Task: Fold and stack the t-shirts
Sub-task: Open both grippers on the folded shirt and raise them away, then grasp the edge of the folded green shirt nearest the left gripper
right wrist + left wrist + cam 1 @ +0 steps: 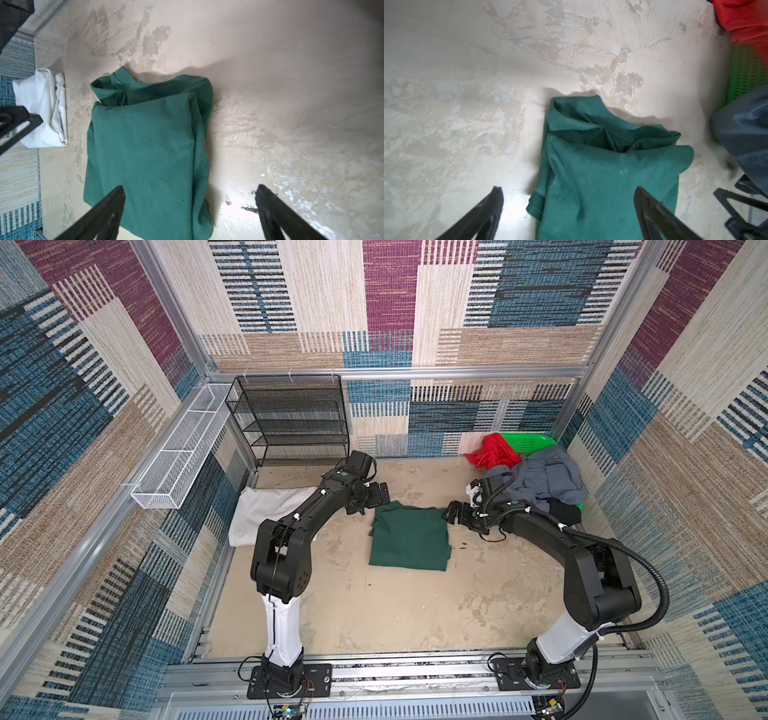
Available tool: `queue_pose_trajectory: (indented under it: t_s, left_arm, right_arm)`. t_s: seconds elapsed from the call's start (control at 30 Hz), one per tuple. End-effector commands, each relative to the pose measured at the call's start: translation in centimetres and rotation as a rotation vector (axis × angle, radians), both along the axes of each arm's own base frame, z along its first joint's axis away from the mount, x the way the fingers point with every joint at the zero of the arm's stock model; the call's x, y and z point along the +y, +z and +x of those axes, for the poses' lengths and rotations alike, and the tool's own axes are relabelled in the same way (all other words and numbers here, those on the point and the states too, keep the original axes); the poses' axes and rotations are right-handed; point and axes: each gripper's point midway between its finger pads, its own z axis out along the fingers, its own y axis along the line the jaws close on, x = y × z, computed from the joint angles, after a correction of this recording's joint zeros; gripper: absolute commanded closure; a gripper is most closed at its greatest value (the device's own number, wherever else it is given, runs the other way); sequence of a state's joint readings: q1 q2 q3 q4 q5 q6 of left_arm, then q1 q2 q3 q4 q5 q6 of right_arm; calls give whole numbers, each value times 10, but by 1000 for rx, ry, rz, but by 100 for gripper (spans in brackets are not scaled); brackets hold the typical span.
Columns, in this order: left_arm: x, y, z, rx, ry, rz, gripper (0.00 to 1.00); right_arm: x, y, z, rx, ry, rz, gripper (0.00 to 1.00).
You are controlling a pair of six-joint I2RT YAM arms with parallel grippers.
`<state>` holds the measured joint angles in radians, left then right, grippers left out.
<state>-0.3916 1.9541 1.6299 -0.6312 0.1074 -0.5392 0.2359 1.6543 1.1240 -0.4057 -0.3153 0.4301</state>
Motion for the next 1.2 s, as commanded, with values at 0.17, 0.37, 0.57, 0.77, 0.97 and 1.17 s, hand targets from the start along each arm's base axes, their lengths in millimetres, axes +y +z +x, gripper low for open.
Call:
queue_pose_trajectory:
  t_s: [0.17,0.37,0.57,0.77,0.97,1.17]
  left_arm:
    - [3,-21,-52,-17,-14,15,1]
    - [7,-54,-53,30,1,53,7]
    - [-3,-69,-41,67,-34,66,14]
    - [-7,-85,-36,107,-36,77,18]
    - [-8,-103,-33,141,-20,80,22]
    - [-13,-108,-28,160,-21,74,45]
  right_arm:
    - [8,14,0,-40,-5,89,1]
    - [15,10,-5,-44,10,154,1]
    - [17,0,-8,-12,11,164,1]
    - [15,2,-10,-22,3,171,1]
    - [14,3,-15,-20,1,171,1]
    - [8,-1,-23,-15,-18,162,1]
